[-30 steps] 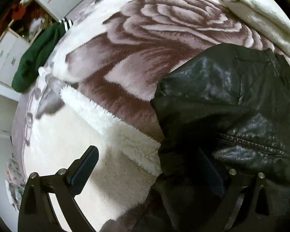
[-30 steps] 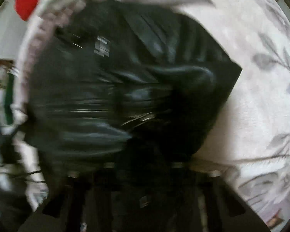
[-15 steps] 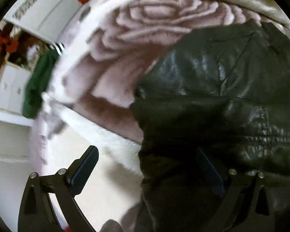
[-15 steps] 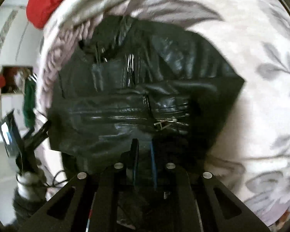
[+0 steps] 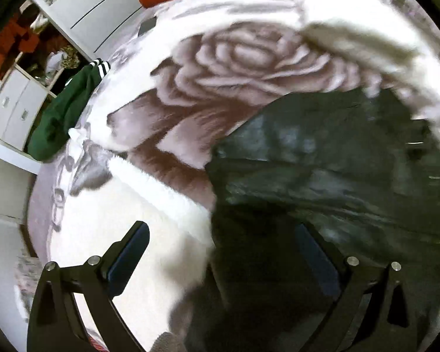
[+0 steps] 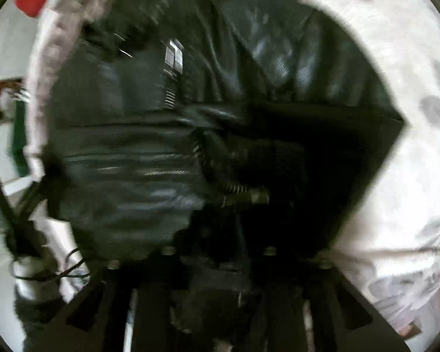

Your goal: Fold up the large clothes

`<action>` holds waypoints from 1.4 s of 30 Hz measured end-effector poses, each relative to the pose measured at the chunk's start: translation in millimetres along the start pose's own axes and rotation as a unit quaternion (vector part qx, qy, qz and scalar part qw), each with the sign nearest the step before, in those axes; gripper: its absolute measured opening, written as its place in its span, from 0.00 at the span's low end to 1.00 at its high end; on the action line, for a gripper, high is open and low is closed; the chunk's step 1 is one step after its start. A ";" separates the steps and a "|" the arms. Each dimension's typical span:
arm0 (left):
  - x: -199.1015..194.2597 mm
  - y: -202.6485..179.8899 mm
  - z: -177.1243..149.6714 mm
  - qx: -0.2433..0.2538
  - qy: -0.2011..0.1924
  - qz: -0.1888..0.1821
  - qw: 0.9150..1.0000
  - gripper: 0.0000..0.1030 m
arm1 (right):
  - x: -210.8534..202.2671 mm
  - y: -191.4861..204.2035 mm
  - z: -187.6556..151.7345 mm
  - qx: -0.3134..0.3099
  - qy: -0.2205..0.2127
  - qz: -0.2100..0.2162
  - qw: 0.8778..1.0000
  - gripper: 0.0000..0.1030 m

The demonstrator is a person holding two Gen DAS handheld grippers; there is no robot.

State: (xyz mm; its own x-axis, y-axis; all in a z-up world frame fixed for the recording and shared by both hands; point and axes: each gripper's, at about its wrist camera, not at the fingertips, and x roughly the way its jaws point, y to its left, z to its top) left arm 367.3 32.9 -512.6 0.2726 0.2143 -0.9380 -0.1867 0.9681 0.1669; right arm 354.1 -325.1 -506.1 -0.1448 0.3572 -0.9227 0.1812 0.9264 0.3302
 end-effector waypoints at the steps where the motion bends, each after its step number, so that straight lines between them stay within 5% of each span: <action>1: -12.1 -1.5 -7.7 0.001 -0.002 -0.013 1.000 1.00 | -14.1 -5.2 -9.2 0.002 -0.012 0.005 1.000 0.53; 4: -47.8 -26.6 -45.6 0.029 -0.003 -0.046 0.999 1.00 | -54.9 -29.9 -48.5 0.043 -0.031 0.030 0.998 0.66; 10: -83.3 -122.4 -148.1 0.113 0.054 -0.117 0.985 1.00 | -89.1 -91.1 -120.5 0.067 -0.010 0.016 0.998 0.67; 14: -88.4 -197.0 -219.6 0.140 0.104 -0.159 0.972 1.00 | -82.5 -135.5 -132.7 0.064 0.012 0.035 0.997 0.67; 16: -88.5 -227.1 -242.5 0.145 0.117 -0.154 0.970 1.00 | -77.7 -156.9 -125.2 0.055 0.020 0.049 0.997 0.67; 20: -71.8 -280.3 -274.5 0.133 0.134 -0.087 0.978 0.99 | -71.3 -191.8 -100.3 0.022 0.025 0.066 0.997 0.67; 27: -41.9 -306.5 -276.4 0.077 0.154 -0.020 0.985 0.99 | -70.4 -222.4 -64.0 -0.025 0.030 0.030 0.999 0.67; 29: -36.5 -315.1 -273.9 0.070 0.151 -0.009 0.986 0.87 | -67.9 -222.6 -54.7 -0.036 0.032 0.031 0.998 0.67; 30: -36.4 -315.7 -271.9 0.068 0.147 -0.002 0.987 0.71 | -64.8 -221.4 -49.4 -0.041 0.034 0.030 0.998 0.67; 31: -38.0 -315.4 -268.0 0.062 0.137 0.005 0.989 0.45 | -60.2 -220.0 -42.8 -0.045 0.037 0.034 0.998 0.67; 33: -43.2 -314.4 -260.7 0.052 0.119 0.011 0.991 0.13 | -52.1 -216.0 -32.2 -0.046 0.038 0.040 0.997 0.68; 35: -48.6 -307.6 -253.4 0.030 0.111 0.003 0.993 0.10 | -40.9 -207.9 -15.5 -0.054 0.035 0.067 0.996 0.82; 42: -69.9 -294.5 -241.2 0.017 0.091 -0.002 0.996 0.08 | 25.1 -177.7 49.0 -0.007 0.061 0.214 0.975 0.84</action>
State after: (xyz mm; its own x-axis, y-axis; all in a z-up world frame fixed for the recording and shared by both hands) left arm 175.6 -298.4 -569.5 0.0974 0.1873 -0.9775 -0.1531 0.9733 0.1713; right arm 365.9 -486.6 -597.7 -0.1739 0.7219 -0.6698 0.2364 0.6909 0.6833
